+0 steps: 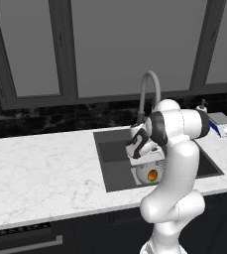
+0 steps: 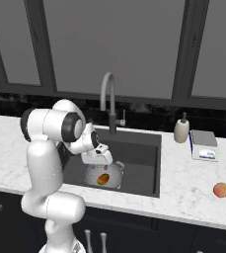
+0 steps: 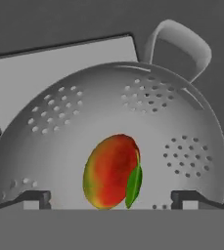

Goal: Put the colander in the sink, put the mango, peach in the colander, and turn on the sink faucet and pour water over the colander.

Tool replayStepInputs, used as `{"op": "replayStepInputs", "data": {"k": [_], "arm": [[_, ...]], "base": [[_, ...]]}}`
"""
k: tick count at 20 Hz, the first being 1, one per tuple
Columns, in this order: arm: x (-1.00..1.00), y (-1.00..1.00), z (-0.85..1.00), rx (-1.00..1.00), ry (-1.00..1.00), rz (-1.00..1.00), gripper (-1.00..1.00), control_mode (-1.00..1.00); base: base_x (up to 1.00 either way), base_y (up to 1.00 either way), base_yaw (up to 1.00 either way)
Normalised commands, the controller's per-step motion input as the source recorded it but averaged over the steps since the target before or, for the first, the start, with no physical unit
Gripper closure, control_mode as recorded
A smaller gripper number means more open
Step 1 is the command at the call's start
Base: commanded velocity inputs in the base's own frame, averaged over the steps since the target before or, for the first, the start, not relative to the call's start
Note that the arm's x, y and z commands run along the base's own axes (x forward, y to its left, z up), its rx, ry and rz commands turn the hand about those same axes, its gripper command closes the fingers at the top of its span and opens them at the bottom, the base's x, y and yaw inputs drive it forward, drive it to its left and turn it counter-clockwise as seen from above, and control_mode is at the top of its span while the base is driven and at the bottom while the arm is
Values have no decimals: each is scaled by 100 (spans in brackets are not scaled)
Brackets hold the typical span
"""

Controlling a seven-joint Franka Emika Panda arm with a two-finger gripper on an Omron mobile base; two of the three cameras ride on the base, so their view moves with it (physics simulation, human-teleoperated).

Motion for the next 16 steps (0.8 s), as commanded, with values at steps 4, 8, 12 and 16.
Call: {"op": "replayStepInputs", "data": {"k": [4,8,12,16], "arm": [[-46,7,70,0,0,0,-100,-100],[-60,2,65,0,-2,0,-100,-100],[-75,-1,60,0,-15,0,-100,-100],[-64,-10,63,0,-4,0,-100,-100]], "base": [[0,0,0],[0,0,0],[0,0,0],[0,0,0]]}}
